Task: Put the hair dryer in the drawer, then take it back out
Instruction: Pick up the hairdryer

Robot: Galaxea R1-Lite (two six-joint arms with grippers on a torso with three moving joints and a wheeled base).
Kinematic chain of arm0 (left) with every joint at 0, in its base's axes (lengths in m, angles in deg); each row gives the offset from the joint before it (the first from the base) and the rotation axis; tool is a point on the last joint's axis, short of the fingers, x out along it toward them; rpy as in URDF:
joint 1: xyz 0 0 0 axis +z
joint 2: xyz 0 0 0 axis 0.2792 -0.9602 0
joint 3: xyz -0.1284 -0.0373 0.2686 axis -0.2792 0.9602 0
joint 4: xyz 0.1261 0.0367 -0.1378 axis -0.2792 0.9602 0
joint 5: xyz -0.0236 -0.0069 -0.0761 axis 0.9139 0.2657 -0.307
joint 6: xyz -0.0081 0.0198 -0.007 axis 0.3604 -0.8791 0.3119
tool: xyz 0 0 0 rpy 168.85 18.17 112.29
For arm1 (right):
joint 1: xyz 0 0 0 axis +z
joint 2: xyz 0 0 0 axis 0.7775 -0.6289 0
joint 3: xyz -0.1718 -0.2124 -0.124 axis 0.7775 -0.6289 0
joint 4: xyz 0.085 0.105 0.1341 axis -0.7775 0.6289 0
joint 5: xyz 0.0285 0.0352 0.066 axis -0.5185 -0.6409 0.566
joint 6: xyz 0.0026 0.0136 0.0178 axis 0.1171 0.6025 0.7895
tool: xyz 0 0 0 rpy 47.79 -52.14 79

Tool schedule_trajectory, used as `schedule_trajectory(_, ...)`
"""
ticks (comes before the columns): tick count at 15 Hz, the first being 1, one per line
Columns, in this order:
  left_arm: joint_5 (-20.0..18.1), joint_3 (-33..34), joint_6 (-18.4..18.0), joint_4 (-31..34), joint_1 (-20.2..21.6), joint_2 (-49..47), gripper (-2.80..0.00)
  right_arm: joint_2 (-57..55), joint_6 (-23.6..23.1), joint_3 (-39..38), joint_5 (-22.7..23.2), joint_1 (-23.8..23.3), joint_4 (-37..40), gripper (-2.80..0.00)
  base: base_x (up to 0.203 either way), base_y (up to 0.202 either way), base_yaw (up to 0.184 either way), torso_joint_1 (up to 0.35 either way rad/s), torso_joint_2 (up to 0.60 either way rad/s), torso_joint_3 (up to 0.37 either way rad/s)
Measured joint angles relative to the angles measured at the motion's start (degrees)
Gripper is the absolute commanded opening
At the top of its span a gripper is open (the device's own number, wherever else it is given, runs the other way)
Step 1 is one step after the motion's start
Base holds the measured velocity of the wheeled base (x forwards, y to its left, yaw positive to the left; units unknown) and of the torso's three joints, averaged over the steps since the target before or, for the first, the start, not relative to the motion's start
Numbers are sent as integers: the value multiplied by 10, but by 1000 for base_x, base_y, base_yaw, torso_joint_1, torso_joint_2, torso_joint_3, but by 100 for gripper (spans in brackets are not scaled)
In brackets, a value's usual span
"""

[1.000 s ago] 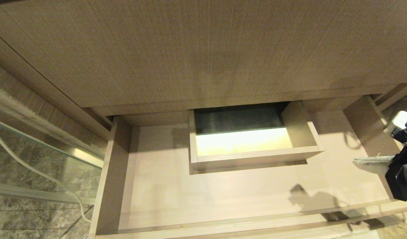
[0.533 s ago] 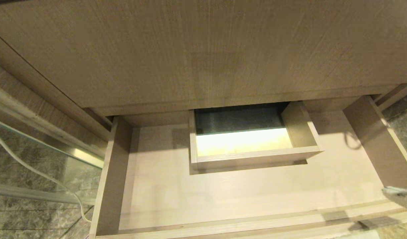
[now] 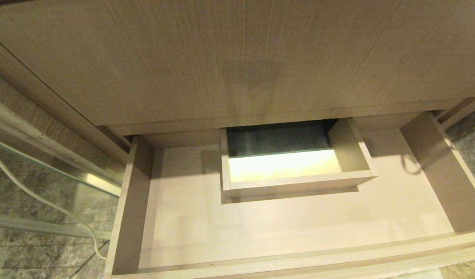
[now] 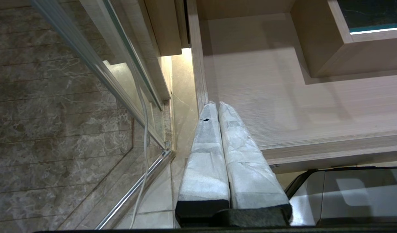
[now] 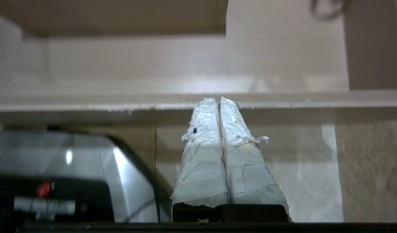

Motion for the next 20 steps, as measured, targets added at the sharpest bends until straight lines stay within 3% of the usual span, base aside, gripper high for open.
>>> schedule_trajectory(5,0,0,0,0,0,0,-280,106,23,-32,-22,-2,-11,-280,0,0,0,0,0,0)
schedule_trajectory(20,0,0,0,0,0,0,-280,122,36,-34,-23,-2,-2,-280,0,0,0,0,0,0)
